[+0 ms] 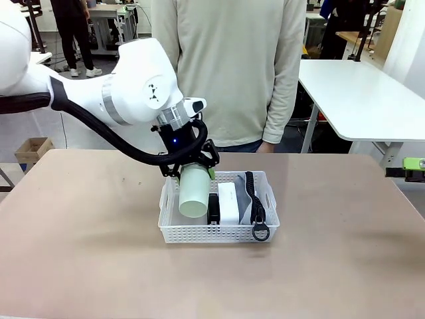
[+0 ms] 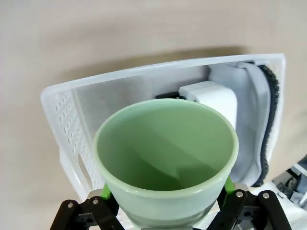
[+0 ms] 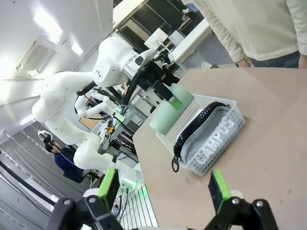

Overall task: Efficiently arrange items inside the basket to fit them all.
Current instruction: Pick up the Reusable plastic cup and place it inside the Organizing basket.

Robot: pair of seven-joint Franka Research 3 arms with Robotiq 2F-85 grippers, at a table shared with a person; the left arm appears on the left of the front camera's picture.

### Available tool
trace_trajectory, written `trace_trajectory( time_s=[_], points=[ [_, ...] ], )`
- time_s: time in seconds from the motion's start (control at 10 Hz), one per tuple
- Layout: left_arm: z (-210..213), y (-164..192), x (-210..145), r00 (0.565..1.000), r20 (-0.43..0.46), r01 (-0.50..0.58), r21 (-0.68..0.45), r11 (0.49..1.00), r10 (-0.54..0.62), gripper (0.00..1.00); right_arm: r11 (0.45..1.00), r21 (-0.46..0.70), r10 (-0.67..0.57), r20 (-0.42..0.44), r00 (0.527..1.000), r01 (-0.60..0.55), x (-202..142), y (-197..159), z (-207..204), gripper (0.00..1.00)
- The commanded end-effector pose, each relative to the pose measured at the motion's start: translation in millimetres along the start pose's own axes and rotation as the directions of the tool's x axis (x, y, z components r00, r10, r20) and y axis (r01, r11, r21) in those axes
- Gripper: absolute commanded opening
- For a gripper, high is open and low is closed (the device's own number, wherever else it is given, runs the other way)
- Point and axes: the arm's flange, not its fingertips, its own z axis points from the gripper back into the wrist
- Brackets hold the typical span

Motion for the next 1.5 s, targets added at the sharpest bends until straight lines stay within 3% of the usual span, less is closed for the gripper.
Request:
trace_trajectory(
  time_s=[0.0,1.2,1.3,1.4],
  points=[
    [-4,-7,3,0.998,0.029,-0.059,0.089,0.994,0.056,0.91,1.000,-0.009,-0.012,-0.015,1.000,0.012,-2,4,1,1.00],
    [-42,-9,1,0.998,-0.019,-0.060,0.215,0.975,0.065,0.91,1.000,-0.009,-0.012,-0.015,1.000,0.012,-2,4,1,1.00],
    [-43,-9,2,0.998,-0.030,-0.054,0.216,0.975,0.062,1.00,1.000,-0.009,-0.012,-0.015,1.000,0.012,-2,4,1,1.00],
    [-42,-9,2,0.998,-0.028,-0.049,0.204,0.978,0.056,1.00,1.000,-0.009,-0.012,-0.015,1.000,0.012,-2,4,1,1.00]
  ],
)
